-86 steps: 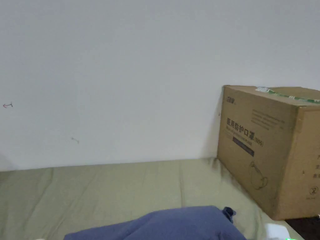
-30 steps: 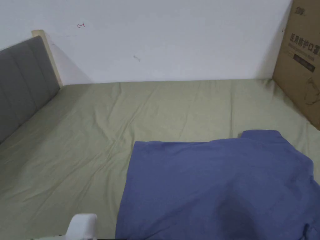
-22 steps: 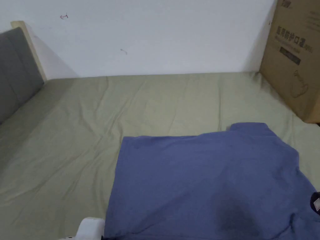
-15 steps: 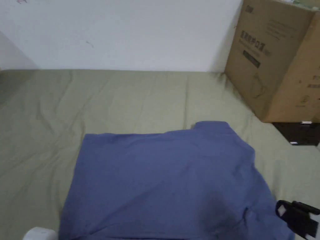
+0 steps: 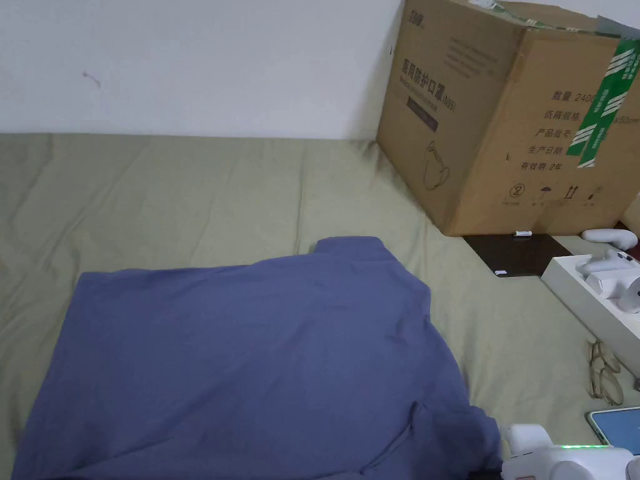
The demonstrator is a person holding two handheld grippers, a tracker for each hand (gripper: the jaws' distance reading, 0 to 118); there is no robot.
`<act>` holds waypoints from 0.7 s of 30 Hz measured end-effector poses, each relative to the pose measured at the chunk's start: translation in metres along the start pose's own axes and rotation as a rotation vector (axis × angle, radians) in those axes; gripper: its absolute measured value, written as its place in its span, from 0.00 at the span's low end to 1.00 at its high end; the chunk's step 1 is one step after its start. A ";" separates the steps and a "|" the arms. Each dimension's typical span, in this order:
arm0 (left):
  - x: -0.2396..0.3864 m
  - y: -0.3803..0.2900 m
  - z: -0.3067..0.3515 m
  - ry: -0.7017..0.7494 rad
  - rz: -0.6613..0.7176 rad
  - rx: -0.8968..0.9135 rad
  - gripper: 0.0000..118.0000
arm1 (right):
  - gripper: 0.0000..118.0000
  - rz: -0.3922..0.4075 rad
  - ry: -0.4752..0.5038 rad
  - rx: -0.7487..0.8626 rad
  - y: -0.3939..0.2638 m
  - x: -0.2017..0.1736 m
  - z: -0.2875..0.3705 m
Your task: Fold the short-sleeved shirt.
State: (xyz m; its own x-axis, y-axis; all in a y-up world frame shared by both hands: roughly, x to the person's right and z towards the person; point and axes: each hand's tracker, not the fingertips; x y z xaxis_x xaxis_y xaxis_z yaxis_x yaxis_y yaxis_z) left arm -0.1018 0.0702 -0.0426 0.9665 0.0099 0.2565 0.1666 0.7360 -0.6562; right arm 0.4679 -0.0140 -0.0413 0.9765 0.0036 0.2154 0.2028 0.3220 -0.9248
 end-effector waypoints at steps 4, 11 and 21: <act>0.001 -0.004 -0.001 0.012 0.007 -0.029 0.04 | 0.04 0.026 0.030 0.057 0.001 -0.002 0.023; 0.001 -0.001 0.011 0.034 -0.023 -0.032 0.04 | 0.04 0.049 0.086 0.123 -0.004 -0.001 0.074; 0.001 0.024 0.041 0.055 -0.144 -0.025 0.04 | 0.04 -0.027 0.142 0.110 -0.013 0.018 0.143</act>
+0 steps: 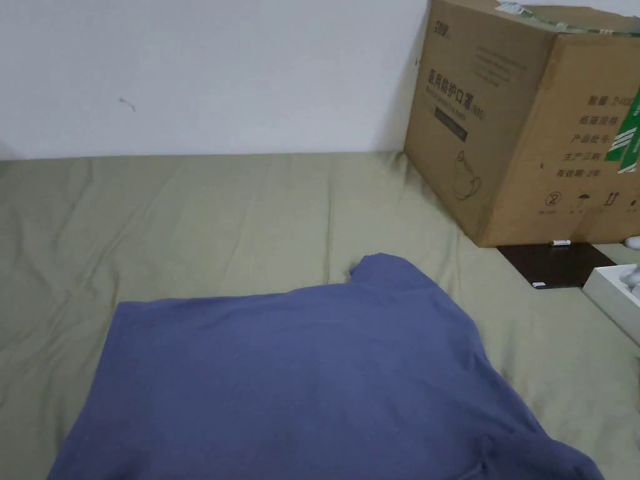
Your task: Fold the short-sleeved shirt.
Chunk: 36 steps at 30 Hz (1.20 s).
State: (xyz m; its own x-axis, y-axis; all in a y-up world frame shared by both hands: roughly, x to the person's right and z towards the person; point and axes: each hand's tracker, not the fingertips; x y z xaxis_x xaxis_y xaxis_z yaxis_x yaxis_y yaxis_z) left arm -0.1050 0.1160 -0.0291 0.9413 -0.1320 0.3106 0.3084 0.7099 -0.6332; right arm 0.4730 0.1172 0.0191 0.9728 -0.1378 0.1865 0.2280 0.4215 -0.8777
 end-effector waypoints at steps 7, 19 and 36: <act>-0.016 0.035 -0.069 -0.005 -0.001 -0.068 0.04 | 0.04 -0.041 0.031 -0.029 0.078 -0.007 -0.033; -0.059 0.093 -0.213 -0.094 0.199 -0.126 0.71 | 0.48 -0.344 -0.064 -0.040 0.224 -0.027 -0.180; -0.005 0.040 -0.004 0.108 0.263 0.430 0.00 | 0.00 -0.084 0.092 0.797 0.031 -0.116 0.007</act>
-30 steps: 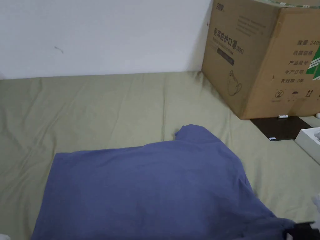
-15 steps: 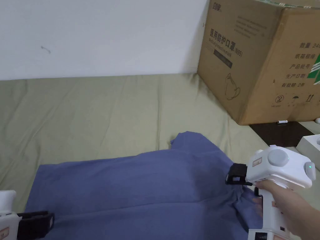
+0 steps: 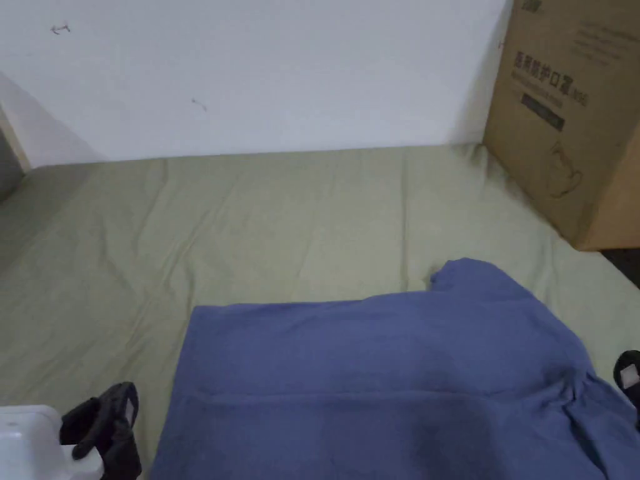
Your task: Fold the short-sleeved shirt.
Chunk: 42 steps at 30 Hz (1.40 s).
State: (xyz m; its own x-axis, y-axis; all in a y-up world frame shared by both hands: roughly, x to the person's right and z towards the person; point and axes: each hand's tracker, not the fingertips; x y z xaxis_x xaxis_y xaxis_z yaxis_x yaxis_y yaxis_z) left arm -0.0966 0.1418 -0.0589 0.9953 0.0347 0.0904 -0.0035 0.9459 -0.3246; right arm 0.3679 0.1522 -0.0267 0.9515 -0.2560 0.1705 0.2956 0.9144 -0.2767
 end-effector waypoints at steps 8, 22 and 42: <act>-0.045 -0.028 -0.080 -0.056 0.130 -0.523 0.32 | 0.00 -0.001 0.061 -0.115 0.009 0.001 0.008; -0.013 -0.114 -0.178 0.038 -0.086 -0.747 0.90 | 0.00 -0.062 0.017 -0.238 0.006 0.018 -0.011; 0.003 -0.039 -0.108 -0.063 -0.065 -0.488 0.03 | 0.64 -0.036 -0.229 -0.825 -0.066 0.167 -0.166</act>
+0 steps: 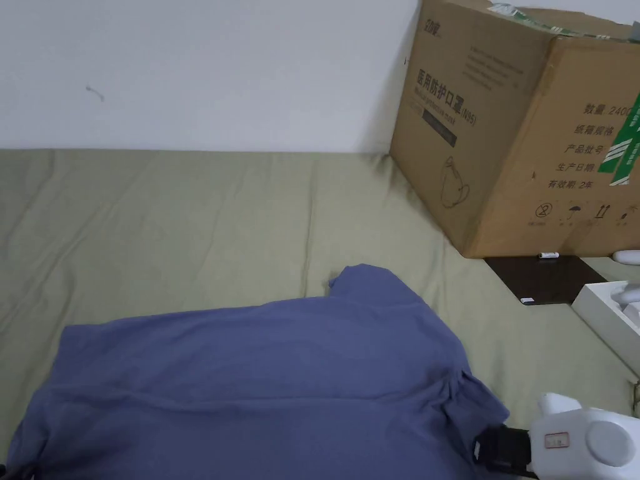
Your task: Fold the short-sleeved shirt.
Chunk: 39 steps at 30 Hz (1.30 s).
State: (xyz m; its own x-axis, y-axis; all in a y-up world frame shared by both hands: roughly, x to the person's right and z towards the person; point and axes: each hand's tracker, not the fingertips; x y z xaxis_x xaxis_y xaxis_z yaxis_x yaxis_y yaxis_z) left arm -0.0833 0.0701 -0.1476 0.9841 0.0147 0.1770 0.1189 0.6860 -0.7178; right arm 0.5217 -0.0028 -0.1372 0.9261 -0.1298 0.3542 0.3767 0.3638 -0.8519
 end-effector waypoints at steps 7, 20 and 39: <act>-0.002 -0.004 -0.012 0.018 0.056 -0.082 0.03 | 0.07 0.119 -0.028 0.004 0.001 -0.029 0.013; -0.043 -0.037 0.038 -0.097 0.084 -0.230 0.03 | 0.07 0.223 0.013 -0.051 -0.051 0.001 0.091; -0.008 0.026 0.120 -0.132 0.128 0.471 0.00 | 0.00 0.073 0.335 0.704 -0.062 -0.109 0.208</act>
State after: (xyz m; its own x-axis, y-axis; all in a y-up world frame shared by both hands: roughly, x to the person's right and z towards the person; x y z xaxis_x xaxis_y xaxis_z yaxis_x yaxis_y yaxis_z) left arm -0.1041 0.1752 -0.0874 0.9582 0.1913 0.2129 -0.1041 0.9259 -0.3632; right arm 0.3936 0.1811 -0.0427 0.9467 -0.3132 0.0759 0.3176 0.8673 -0.3834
